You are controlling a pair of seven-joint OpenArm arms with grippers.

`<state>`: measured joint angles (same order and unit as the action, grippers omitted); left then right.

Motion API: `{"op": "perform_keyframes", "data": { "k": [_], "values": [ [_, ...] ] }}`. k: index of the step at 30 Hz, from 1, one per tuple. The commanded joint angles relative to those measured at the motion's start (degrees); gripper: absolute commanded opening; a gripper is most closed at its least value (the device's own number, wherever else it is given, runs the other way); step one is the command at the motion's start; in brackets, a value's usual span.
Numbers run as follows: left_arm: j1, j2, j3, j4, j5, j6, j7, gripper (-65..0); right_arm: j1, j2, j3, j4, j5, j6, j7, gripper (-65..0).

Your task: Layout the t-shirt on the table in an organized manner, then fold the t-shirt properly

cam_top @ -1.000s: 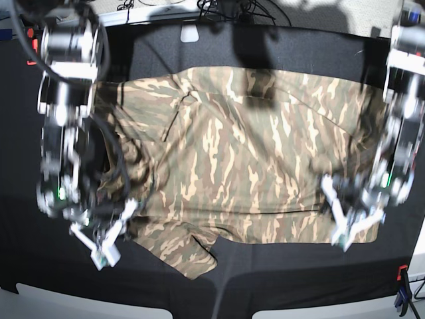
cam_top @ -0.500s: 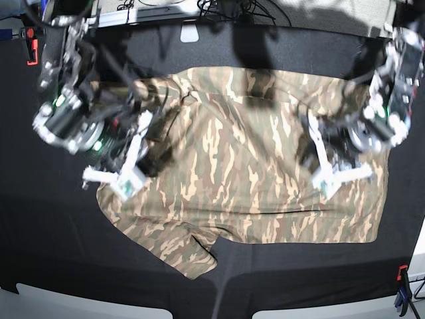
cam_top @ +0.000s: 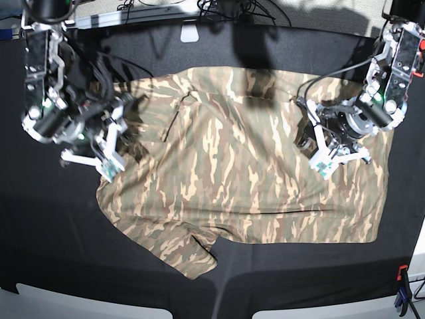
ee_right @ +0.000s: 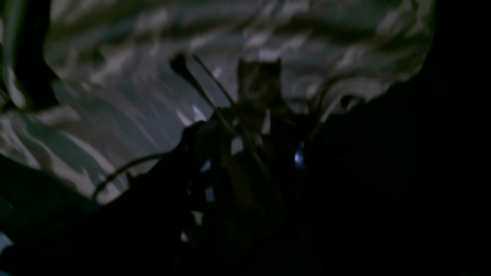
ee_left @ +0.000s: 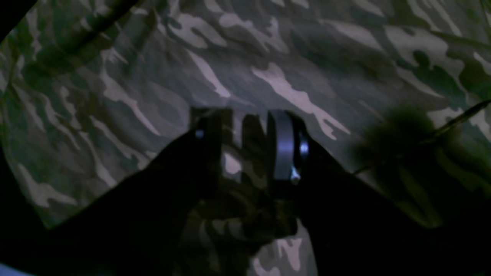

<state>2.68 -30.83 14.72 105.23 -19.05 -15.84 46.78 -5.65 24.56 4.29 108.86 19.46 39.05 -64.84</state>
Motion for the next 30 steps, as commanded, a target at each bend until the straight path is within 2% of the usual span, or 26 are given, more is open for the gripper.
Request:
{"op": "perform_keyframes", "data": {
  "k": [1,5,6,10,12,14,21,26,30],
  "values": [
    [-0.79,-0.63,-0.42,1.05,0.07,0.17,-0.98,-46.7,-0.13,1.33,0.96,0.90,0.22,-0.04,0.81,-42.1],
    [-0.79,-0.61,-0.42,1.05,-0.07,0.17,-1.03,-46.7,-2.16,2.43,4.07,0.87,-1.57,-0.07,0.94,-42.1],
    [-0.76,-0.61,-0.42,1.05,-0.15,0.17,-1.20,-46.7,-2.14,2.43,5.44,0.87,-2.14,-0.98,1.05,-42.2],
    [-0.76,-0.61,-0.42,1.05,-0.15,0.17,-1.84,-46.7,-1.99,2.38,11.50,0.61,-2.51,-11.13,7.56,-42.3],
    [-0.76,-0.61,-0.42,1.05,-0.13,0.17,-1.84,-46.7,-1.99,2.38,12.63,-0.83,-2.49,-14.27,8.87,-42.3],
    [-0.79,-0.61,-0.42,1.05,-0.15,0.17,-1.84,-46.7,-1.97,2.23,12.50,-3.93,-2.05,-15.89,9.20,-42.3],
    [-0.76,-0.61,-0.42,1.05,-0.15,0.17,-1.84,-46.7,1.38,-2.56,12.52,-19.91,-0.59,-17.68,17.42,-42.3],
    [-0.79,-0.61,-0.42,1.05,-0.15,0.17,-1.84,-46.7,6.93,-6.62,12.52,-24.72,-1.77,-17.64,18.43,-42.3],
    [-0.76,-0.61,-0.42,1.05,-0.15,0.17,-1.84,-46.7,10.56,-8.48,12.52,-24.72,-3.19,-17.64,18.12,-42.3]
  ]
}}
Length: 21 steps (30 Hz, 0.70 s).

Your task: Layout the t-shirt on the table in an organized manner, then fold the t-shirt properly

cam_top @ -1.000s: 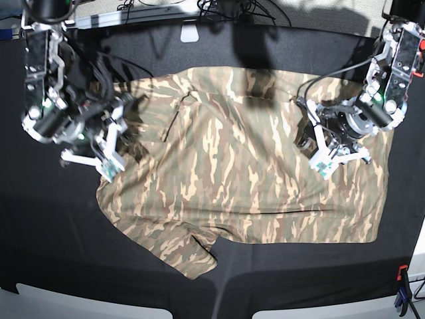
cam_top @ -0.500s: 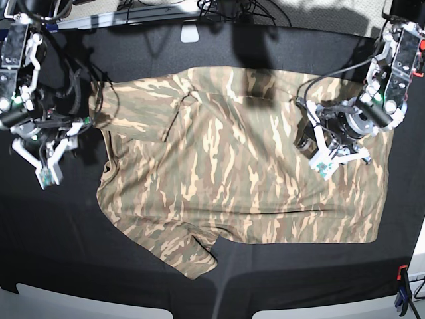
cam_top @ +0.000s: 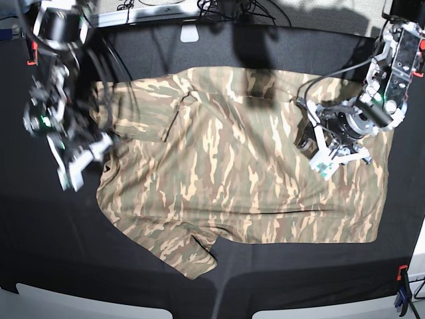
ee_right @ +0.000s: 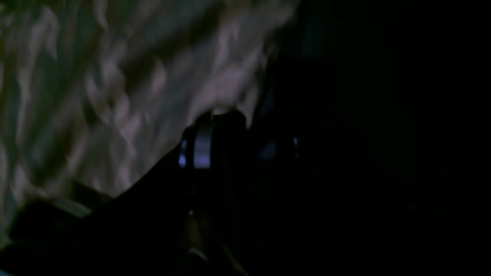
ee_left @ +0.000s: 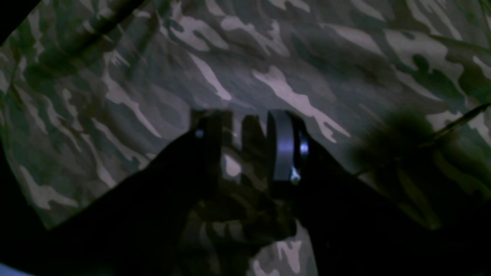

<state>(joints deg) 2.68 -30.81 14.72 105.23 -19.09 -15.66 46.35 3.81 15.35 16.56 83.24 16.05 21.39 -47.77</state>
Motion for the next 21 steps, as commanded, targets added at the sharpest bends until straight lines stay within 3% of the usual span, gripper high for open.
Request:
{"op": "perform_keyframes", "data": {
  "k": [1,4,7,10,13,21],
  "values": [
    [-0.79,-0.63,-0.42,1.05,-0.11,0.00,-1.40,-46.7,1.84,0.44,0.26,0.87,0.20,0.02,0.92,-42.2],
    [-0.79,-0.63,-0.42,1.05,-0.11,0.00,-1.40,-46.7,2.80,-0.33,0.26,0.87,-0.31,0.04,0.37,-36.7],
    [-0.79,-0.63,-0.42,1.05,-0.11,0.00,-1.42,-46.7,2.80,-1.68,0.26,0.85,-5.92,0.02,1.18,-30.0],
    [-0.76,-0.63,-0.42,1.05,-0.11,0.00,-1.44,-46.7,2.82,-3.45,0.31,0.83,-9.70,0.00,2.99,-29.8],
    [-0.79,-0.63,-0.42,1.05,-0.11,0.00,-1.86,-46.7,3.26,-5.40,0.31,0.85,-9.64,0.00,3.39,-29.9],
    [-0.76,-0.63,-0.42,1.05,-0.11,0.00,-2.10,-46.7,4.76,-7.26,0.33,5.25,-5.38,0.59,2.51,-29.9]
  ]
}}
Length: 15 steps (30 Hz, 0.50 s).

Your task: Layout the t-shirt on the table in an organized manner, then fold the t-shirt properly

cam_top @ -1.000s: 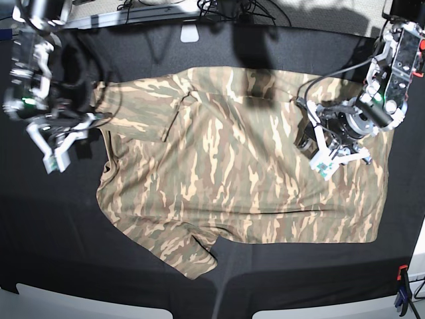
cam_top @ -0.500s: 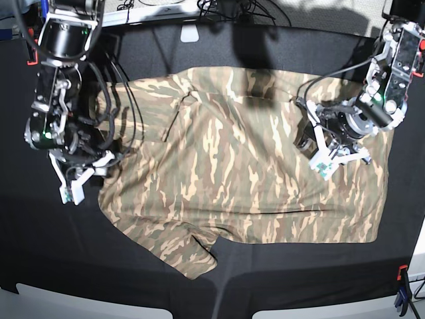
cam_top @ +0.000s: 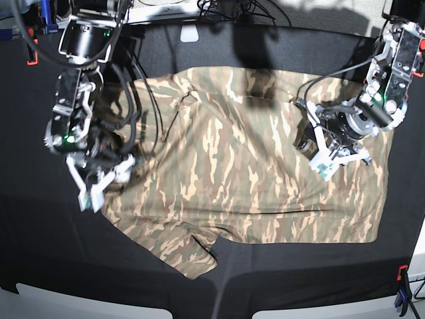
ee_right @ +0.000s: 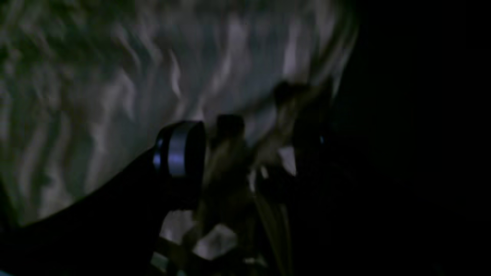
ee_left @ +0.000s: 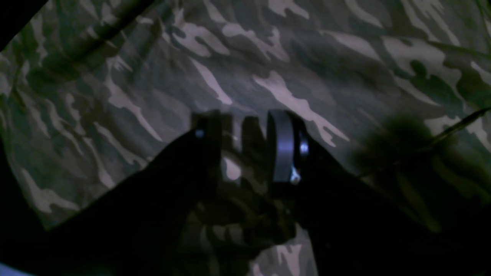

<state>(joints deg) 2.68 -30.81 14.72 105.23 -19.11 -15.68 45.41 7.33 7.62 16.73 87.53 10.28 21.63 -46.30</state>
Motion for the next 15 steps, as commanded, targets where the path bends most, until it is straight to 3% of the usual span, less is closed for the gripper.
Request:
{"op": "perform_keyframes", "data": {
  "k": [1,5,9,15],
  "values": [
    [-0.79,-0.63,-0.42,1.05,-0.09,0.02,-1.33,-46.7,1.25,0.50,0.15,1.29,0.17,0.33,1.16,-29.9],
    [-0.79,-0.63,-0.42,1.05,-0.09,0.02,-1.53,-46.7,1.05,0.44,0.15,1.05,-1.44,-0.57,1.05,-29.9],
    [-0.76,-0.63,-0.42,1.05,-0.09,0.02,-1.75,-46.7,1.07,0.46,0.20,-0.15,-5.70,-5.90,1.36,-29.9],
    [-0.76,-0.63,-0.42,1.05,-0.09,0.02,-1.73,-46.7,1.05,0.46,0.20,-0.42,-5.64,-6.08,1.70,-29.9]
  ]
}}
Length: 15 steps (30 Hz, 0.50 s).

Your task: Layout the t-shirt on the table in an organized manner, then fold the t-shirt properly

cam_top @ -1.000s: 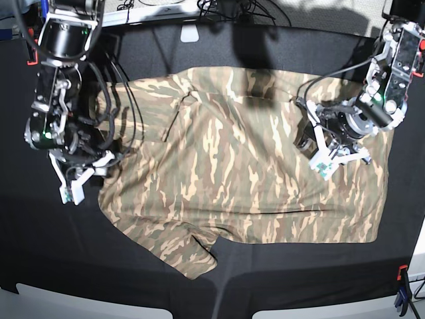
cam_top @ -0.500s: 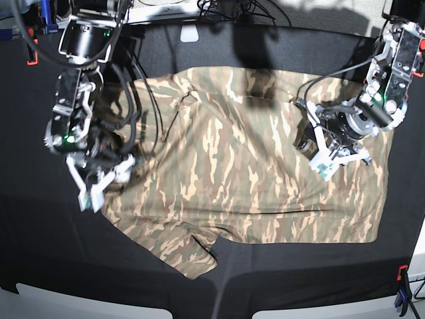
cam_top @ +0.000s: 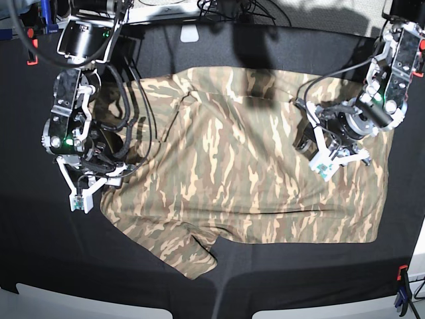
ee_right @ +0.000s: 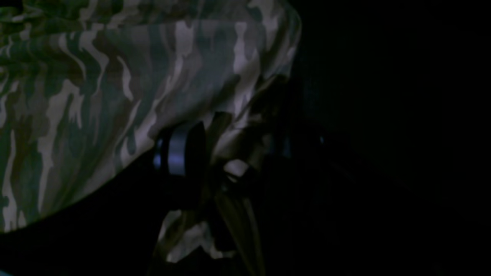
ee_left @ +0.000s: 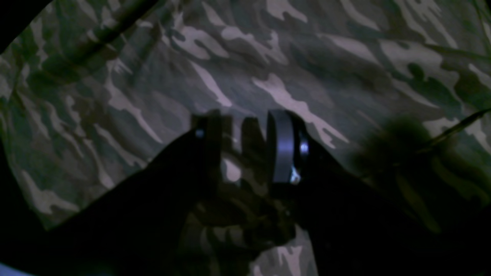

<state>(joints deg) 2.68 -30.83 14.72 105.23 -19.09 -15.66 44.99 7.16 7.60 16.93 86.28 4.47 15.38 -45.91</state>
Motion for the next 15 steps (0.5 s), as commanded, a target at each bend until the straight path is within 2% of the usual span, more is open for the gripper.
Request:
{"op": "perform_keyframes", "data": {
  "k": [1,10,12,15],
  "values": [
    [-0.76,-0.61,-0.42,1.05,-0.11,0.00,-1.31,-46.7,1.25,0.48,0.00,0.37,0.17,0.17,1.36,-29.9],
    [-0.76,-0.61,-0.42,1.05,-0.11,0.00,-1.31,-46.7,1.51,0.50,0.00,-8.15,0.20,0.17,5.46,-30.7],
    [-0.79,-0.61,-0.42,1.05,-0.11,0.00,-1.31,-46.7,1.62,0.59,0.00,-8.15,0.00,0.17,5.40,-36.6],
    [-0.79,-0.61,-0.42,1.05,-0.11,0.00,-1.31,-46.7,1.60,0.63,0.26,-8.15,-1.60,0.17,5.40,-50.0]
  ]
}}
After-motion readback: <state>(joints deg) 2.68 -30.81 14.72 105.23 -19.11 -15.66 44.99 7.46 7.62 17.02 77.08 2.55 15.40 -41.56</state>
